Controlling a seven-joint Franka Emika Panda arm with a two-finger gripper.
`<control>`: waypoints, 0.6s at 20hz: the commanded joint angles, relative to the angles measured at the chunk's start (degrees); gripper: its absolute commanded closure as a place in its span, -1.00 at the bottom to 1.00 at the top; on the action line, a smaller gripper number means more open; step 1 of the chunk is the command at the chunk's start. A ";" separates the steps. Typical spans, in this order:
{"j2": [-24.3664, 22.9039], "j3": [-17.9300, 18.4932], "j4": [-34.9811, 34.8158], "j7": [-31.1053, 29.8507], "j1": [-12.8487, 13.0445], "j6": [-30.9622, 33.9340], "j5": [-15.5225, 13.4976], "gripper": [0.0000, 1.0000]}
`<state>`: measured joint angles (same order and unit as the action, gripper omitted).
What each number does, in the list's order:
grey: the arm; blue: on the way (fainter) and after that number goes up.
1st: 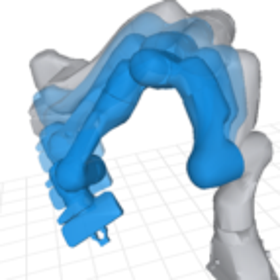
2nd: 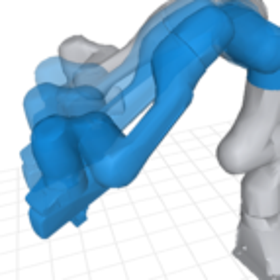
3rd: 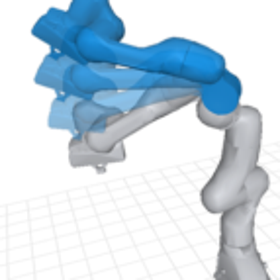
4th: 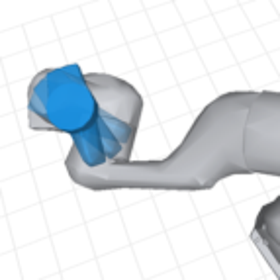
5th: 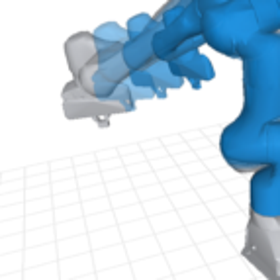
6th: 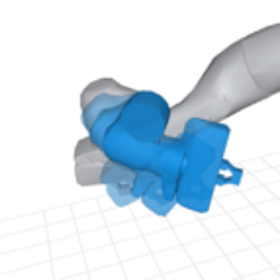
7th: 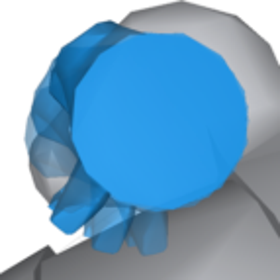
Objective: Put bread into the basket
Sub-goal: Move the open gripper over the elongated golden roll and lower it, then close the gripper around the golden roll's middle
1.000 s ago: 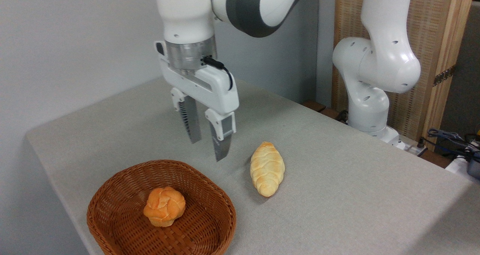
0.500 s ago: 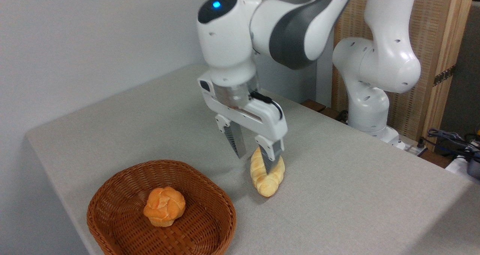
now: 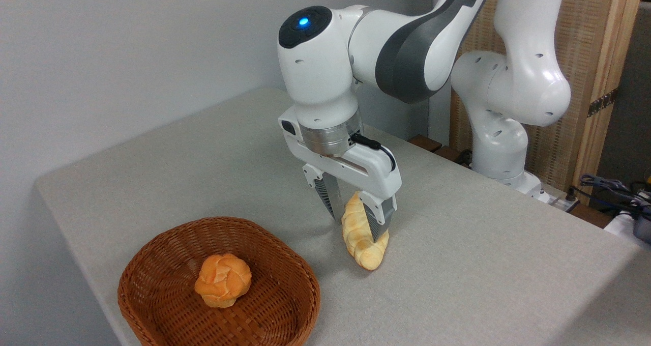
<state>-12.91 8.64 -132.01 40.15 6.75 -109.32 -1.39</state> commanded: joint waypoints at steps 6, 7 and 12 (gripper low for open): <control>-1.85 -0.11 -0.62 0.19 0.19 0.34 2.71 -1.00; -1.85 -0.11 -0.62 0.02 0.19 0.34 2.80 -1.00; -1.06 0.06 -0.88 -5.07 0.19 1.04 2.71 -1.00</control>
<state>-13.48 8.51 -132.11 38.58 6.85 -109.28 0.20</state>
